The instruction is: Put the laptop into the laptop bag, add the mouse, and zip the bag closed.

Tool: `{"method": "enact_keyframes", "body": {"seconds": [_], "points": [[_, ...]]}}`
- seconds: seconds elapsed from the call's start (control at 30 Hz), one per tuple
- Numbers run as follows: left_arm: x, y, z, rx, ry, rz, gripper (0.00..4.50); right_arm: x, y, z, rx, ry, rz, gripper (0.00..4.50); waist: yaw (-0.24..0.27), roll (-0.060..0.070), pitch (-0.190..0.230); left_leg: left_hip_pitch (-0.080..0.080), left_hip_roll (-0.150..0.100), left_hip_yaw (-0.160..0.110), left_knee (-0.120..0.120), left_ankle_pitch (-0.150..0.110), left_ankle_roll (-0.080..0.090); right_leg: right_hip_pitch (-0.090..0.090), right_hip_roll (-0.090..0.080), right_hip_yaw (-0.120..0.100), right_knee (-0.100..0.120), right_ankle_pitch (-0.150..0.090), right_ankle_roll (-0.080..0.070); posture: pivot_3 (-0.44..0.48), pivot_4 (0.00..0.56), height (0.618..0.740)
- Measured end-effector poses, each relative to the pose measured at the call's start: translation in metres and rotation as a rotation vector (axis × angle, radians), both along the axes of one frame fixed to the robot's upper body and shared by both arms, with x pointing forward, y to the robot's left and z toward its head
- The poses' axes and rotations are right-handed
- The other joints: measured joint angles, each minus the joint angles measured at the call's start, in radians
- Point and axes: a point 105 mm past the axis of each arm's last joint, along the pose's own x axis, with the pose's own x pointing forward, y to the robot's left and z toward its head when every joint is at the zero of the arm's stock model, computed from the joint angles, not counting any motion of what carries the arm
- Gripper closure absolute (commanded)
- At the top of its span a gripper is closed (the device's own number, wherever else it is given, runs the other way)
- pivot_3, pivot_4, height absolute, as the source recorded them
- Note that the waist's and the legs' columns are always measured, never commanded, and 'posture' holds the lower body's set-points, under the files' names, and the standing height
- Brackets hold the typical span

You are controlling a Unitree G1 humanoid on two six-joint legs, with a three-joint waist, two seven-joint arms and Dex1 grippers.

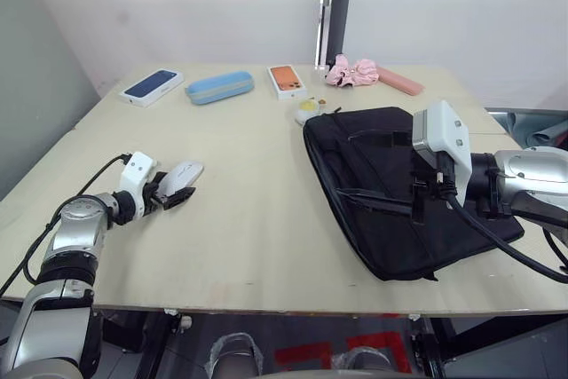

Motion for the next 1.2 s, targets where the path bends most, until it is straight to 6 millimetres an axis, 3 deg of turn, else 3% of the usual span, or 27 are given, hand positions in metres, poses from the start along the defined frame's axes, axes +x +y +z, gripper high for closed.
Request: {"method": "enact_keyframes", "body": {"seconds": [0.07, 0.33, 0.43, 0.57, 0.67, 0.87, 0.97, 1.2], "points": [[0.000, 0.001, 0.000, 0.000, 0.000, 0.004, 1.63, 0.000, 0.000, 0.000, 0.000, 0.000, 0.000, 0.00, 0.000, 0.000, 0.000, 0.001, 0.000, 0.001, -0.001, 0.000, 0.000, 0.000, 0.000, 0.002, 0.000, 0.000, 0.000, 0.000, 0.150, 0.740], [-0.003, 0.004, 0.005, 0.016, 0.018, -0.025, 1.62, 0.001, 0.000, 0.000, 0.004, 0.001, 0.002, 0.00, -0.006, 0.000, 0.000, 0.003, 0.000, 0.002, -0.001, 0.000, -0.001, -0.001, 0.001, 0.004, 0.001, 0.000, 0.000, 0.000, 0.150, 0.740], [-0.008, -0.025, 0.020, -0.013, 0.015, -0.231, 1.62, 0.008, -0.003, -0.002, 0.013, 0.010, -0.028, 0.00, -0.001, 0.000, 0.000, 0.000, 0.000, 0.002, -0.002, 0.000, -0.001, -0.002, 0.000, 0.003, -0.001, 0.000, 0.000, 0.000, 0.150, 0.740], [-0.019, -0.061, 0.037, -0.062, 0.047, -0.457, 1.62, 0.037, 0.002, -0.006, 0.065, 0.036, -0.151, 0.00, -0.005, 0.000, 0.000, -0.001, 0.000, 0.003, -0.003, 0.000, -0.002, -0.005, 0.001, 0.004, -0.001, 0.000, 0.000, 0.000, 0.150, 0.740], [-0.039, -0.096, 0.049, -0.104, 0.136, -0.673, 1.62, 0.062, 0.016, -0.029, 0.049, 0.156, -0.285, 0.00, -0.013, 0.000, 0.001, -0.003, 0.000, 0.005, -0.006, 0.004, -0.008, -0.009, 0.002, 0.004, -0.001, 0.000, 0.000, 0.000, 0.150, 0.740], [-0.053, -0.110, 0.059, -0.082, 0.177, -0.788, 1.62, 0.091, 0.024, -0.075, -0.077, 0.265, -0.538, 0.00, -0.011, 0.003, 0.002, -0.004, 0.001, 0.007, -0.013, 0.004, -0.010, -0.012, 0.004, 0.004, -0.004, 0.000, 0.000, 0.000, 0.150, 0.740], [-0.051, -0.117, 0.068, -0.079, 0.141, -0.808, 1.62, 0.099, 0.031, -0.084, -0.097, 0.258, -0.623, 0.00, -0.009, 0.003, 0.002, -0.007, 0.001, 0.006, -0.014, 0.004, -0.011, -0.014, 0.004, 0.004, -0.005, 0.000, 0.000, 0.000, 0.150, 0.740], [-0.057, -0.126, 0.076, -0.041, 0.109, -0.843, 1.62, 0.109, 0.025, -0.093, -0.149, 0.212, -0.743, 0.00, -0.007, 0.003, 0.002, -0.009, 0.001, 0.005, -0.013, 0.004, -0.011, -0.015, 0.004, 0.003, -0.005, 0.000, 0.001, 0.000, 0.150, 0.740]]}}
